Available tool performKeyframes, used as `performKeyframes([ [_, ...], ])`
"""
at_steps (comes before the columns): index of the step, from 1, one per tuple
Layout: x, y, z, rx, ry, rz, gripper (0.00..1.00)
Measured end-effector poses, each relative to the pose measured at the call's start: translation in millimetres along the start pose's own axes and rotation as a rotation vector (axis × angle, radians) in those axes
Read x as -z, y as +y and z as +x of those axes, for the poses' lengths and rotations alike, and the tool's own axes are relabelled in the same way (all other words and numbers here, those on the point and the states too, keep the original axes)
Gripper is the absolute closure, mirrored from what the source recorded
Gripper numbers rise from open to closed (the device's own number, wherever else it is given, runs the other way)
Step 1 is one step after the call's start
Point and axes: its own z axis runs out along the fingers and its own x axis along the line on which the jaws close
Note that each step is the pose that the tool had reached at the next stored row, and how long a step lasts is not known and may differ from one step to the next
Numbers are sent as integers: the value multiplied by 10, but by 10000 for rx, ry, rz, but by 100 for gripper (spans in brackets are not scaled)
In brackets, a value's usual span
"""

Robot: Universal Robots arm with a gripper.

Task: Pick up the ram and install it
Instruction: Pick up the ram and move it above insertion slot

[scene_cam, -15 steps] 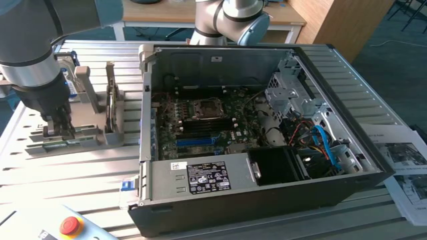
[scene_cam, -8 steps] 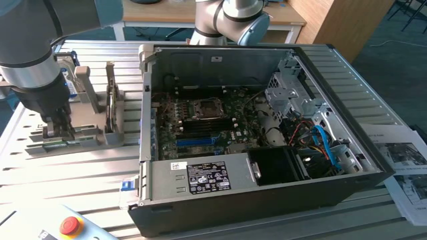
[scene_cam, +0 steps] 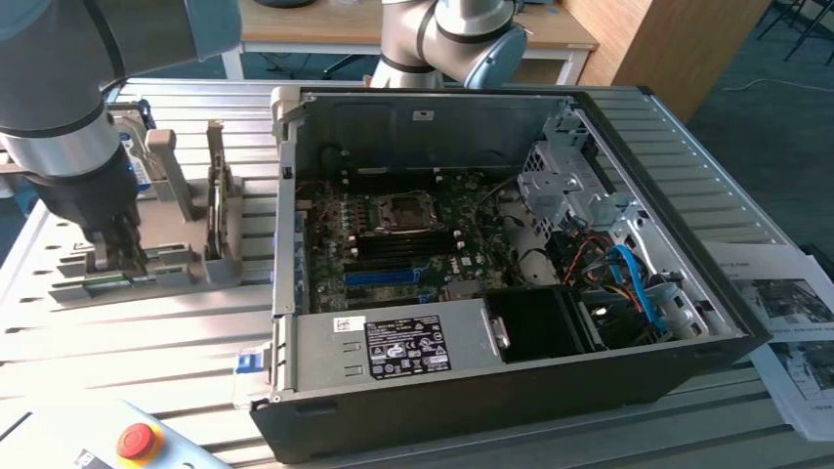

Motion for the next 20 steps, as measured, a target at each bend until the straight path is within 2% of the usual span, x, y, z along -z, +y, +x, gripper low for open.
performKeyframes([
  [20,-26,-1,-1,0,1,-1,76],
])
